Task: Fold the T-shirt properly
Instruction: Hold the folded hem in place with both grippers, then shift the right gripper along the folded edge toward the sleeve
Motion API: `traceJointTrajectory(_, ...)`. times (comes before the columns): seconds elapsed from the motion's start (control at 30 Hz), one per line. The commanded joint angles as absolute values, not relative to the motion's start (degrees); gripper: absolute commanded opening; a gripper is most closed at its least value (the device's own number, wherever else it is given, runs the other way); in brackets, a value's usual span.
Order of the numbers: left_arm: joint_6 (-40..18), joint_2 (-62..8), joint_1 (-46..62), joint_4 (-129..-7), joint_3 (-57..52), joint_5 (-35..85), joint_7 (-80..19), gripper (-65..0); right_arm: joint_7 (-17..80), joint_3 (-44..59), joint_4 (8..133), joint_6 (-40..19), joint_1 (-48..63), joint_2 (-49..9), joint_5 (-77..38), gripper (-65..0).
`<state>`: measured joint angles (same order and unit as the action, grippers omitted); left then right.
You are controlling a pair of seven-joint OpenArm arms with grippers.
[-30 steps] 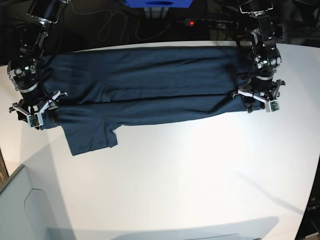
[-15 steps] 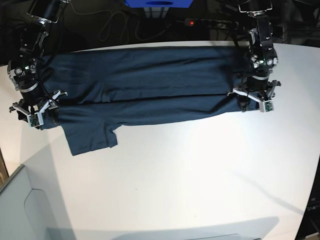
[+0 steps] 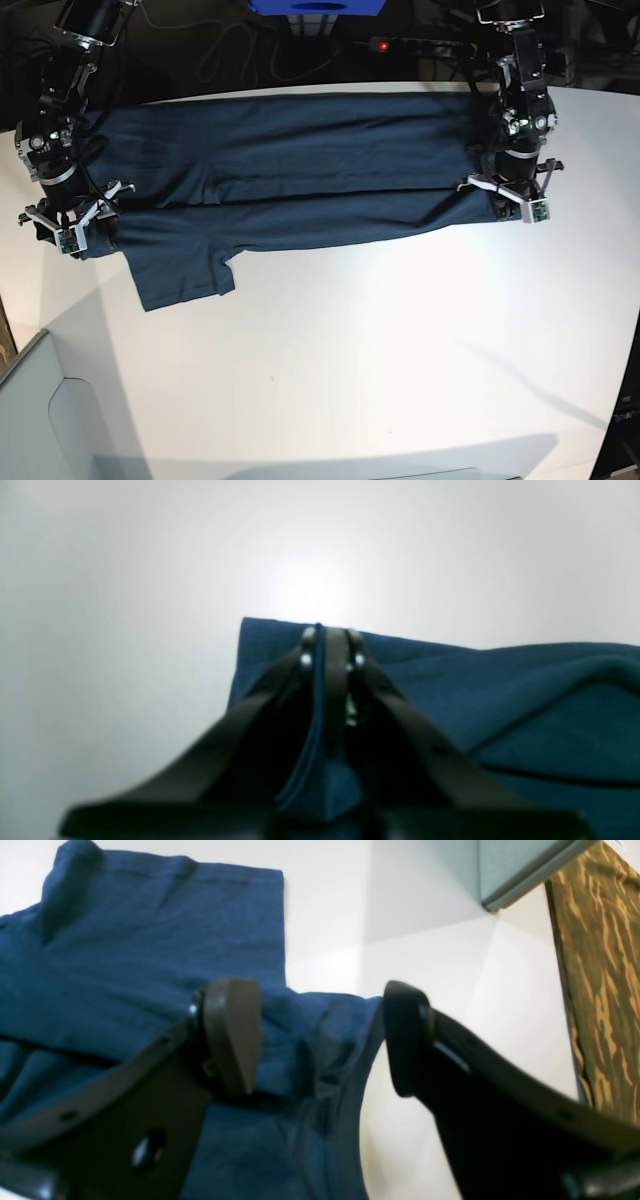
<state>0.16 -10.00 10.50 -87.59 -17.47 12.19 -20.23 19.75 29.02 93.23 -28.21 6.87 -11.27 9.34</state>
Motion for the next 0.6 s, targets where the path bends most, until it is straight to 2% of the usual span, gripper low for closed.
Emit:
traceJointTrajectory(0.0, 0.5, -10.4, 10.2, -88.9, -17.8, 12.4, -18.9, -65.0, 18.3, 29.3, 94.9, -28.4, 6.1, -12.1, 8.7, -28.0)
traceJointTrajectory(0.23, 0.5, -10.4, 13.1, -91.7, -17.9, 12.9, -18.9, -65.0, 19.4, 29.1, 100.1, -28.4, 5.8, -10.7, 8.7, -27.6)
traceJointTrajectory(0.4, 0.5, -10.4, 14.5, -95.5, -17.9, 12.9, -18.9, -65.0, 30.7, 25.4, 99.5, -28.4, -0.7, -11.0, 9.0, -27.5)
traceJointTrajectory(0.57, 0.5, -10.5, 14.5, -96.7, -17.9, 12.7, -18.9, -65.0, 40.1, 20.8, 93.1, -28.4, -9.1, -12.3, 9.0, -27.5)
